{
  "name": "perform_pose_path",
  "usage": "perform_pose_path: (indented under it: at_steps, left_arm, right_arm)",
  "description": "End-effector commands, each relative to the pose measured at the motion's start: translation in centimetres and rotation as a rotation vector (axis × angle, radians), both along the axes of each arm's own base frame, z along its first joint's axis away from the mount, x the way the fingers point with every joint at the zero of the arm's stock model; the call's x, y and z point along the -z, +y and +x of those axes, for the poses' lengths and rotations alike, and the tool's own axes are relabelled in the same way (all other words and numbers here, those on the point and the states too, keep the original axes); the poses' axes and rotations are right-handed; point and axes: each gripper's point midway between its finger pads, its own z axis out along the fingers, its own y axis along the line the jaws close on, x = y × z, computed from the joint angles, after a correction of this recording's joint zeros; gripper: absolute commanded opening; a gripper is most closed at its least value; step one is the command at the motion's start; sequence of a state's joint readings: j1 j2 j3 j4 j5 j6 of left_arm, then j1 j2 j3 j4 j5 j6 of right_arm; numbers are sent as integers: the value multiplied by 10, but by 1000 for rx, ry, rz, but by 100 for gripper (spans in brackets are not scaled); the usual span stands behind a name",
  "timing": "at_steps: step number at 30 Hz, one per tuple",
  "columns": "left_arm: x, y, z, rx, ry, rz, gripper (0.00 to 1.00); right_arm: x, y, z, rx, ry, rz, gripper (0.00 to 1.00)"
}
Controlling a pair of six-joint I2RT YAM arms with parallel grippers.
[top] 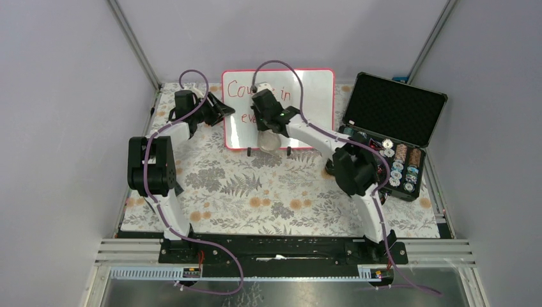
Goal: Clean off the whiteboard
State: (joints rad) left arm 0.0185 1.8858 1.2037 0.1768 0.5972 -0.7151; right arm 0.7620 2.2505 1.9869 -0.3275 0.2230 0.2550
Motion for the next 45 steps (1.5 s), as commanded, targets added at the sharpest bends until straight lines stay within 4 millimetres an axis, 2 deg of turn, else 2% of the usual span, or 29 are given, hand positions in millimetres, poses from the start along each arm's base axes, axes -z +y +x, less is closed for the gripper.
perform_pose_path:
  at_steps: [1,5,6,8,10,13,16,19,23,26,28,31,37,39,42,44,45]
  left_arm:
    - [-28,-1,6,-5,-84,3,50]
    - [-22,-1,6,-5,-68,-1,43]
    - [-20,-2,6,-4,-62,-5,41]
    - [-17,-3,6,0,-53,-13,40]
    - [-16,-4,7,4,-53,-15,39]
    - [-15,-2,6,1,-55,-8,38]
    - [-16,-3,6,3,-61,-6,38]
    - [-17,-6,5,9,-63,-8,38]
    - [-19,-7,5,10,-65,-11,38]
    - [-20,-7,5,11,-70,-8,37]
    - [-19,-6,5,7,-69,-4,37]
    - [-19,-5,5,4,-68,-1,36]
    - [-20,-5,5,2,-72,1,36]
    - [-21,-5,5,3,-74,1,36]
    - [-23,-6,4,13,-78,-3,39]
    - [-26,-11,3,34,-86,-30,54]
    - [-29,-13,3,49,-96,-60,58]
  right_arm:
    - [-28,-85,22,169,-88,-8,0]
    - [-14,-139,23,257,-106,-117,0]
    - [-12,-144,22,263,-104,-134,0]
    - [-9,-143,19,249,-91,-127,0]
    - [-7,-126,16,206,-57,-59,0]
    - [-5,-88,10,133,-12,56,0]
    - [5,-43,-4,49,22,93,0]
    - [8,-7,-16,-23,38,107,0]
    - [1,23,-22,-77,54,151,0]
    - [-1,30,-22,-89,63,174,0]
    - [-3,22,-18,-64,40,151,0]
    - [-4,-4,-11,-7,14,111,0]
    - [5,-76,-1,119,23,108,0]
    - [9,-94,-1,148,25,98,0]
    - [19,-105,-8,145,35,65,0]
    - [24,-104,-13,138,53,74,0]
    - [26,-102,-16,129,64,90,0]
